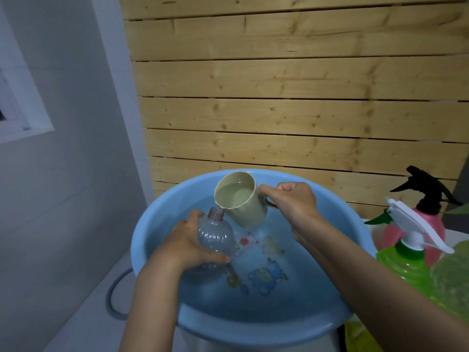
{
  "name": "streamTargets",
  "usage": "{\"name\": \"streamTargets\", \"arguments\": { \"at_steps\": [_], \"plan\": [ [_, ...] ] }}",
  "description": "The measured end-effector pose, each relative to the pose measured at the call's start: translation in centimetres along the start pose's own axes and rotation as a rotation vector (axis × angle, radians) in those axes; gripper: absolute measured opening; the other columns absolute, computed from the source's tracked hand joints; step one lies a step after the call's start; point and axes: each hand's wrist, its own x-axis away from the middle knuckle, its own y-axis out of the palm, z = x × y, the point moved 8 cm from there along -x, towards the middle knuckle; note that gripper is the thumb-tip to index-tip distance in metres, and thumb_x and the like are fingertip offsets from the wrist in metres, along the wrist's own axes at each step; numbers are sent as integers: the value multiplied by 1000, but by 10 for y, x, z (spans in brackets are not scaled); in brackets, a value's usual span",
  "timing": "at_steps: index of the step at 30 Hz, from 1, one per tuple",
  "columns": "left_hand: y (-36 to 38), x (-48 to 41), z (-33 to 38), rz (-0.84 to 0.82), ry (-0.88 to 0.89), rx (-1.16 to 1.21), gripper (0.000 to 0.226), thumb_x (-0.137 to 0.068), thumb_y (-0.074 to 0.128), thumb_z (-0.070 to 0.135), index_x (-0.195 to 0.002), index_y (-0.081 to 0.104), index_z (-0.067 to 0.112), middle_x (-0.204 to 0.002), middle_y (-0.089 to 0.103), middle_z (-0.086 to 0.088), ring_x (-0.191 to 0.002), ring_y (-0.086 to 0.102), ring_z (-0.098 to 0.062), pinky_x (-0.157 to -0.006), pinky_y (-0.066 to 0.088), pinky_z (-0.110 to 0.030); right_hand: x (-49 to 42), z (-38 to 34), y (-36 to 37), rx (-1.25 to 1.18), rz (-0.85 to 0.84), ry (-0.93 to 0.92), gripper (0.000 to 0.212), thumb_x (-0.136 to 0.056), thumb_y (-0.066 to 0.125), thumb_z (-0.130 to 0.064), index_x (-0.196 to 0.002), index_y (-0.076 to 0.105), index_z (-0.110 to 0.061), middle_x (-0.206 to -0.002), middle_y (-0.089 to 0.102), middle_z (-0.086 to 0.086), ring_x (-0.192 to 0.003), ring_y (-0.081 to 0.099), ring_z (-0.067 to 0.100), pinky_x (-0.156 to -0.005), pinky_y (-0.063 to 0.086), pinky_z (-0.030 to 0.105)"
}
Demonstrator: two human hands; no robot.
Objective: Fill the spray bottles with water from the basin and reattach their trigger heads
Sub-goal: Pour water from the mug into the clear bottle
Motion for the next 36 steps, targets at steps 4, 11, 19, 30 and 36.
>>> {"name": "streamTargets", "arguments": {
  "at_steps": [4, 11, 19, 30, 36],
  "plan": [
    [0, -1, 0, -3, 3, 7, 93, -53, 90, 42, -127, 33, 32, -122, 45, 2, -112, 50, -20, -94, 46, -34, 0, -1, 0, -3, 5, -16, 54, -70, 74, -21, -44, 27, -19, -39, 20, -9, -41, 18, 9, -43, 23, 19],
    [1, 0, 2, -11, 19, 16, 91, -57, 88, 41, -127, 32, 32, -122, 44, 3, -105, 47, -15, -86, 44, -27, 0, -2, -1, -2, 34, -29, 51, -67, 73, -20, -43, 28, -18, -42, 21, -7, -44, 19, 9, -53, 30, 24],
    [0, 0, 1, -4, 17, 2, 92, -55, 89, 41, -127, 33, 31, -123, 44, 1, -112, 49, -19, -94, 45, -33, 0, -4, -3, 17, 54, -66, 53, -68, 71, -15, -39, 27, -20, -38, 21, -9, -42, 19, 9, -49, 27, 22],
    [2, -1, -2, -3, 9, 6, 91, -53, 90, 43, -125, 34, 33, -121, 46, 2, -111, 50, -20, -94, 46, -34, 1, -11, -4, 38, 81, -137, 51, -66, 74, -19, -45, 27, -18, -47, 20, -5, -49, 16, 11, -45, 19, 22],
    [2, -1, -2, -9, 12, 1, 92, -53, 90, 43, -125, 34, 33, -122, 46, 3, -112, 50, -19, -95, 45, -34, 1, -13, -4, 58, 92, -170, 49, -66, 74, -19, -47, 28, -17, -51, 20, -2, -53, 16, 12, -46, 17, 23]
  ]
}}
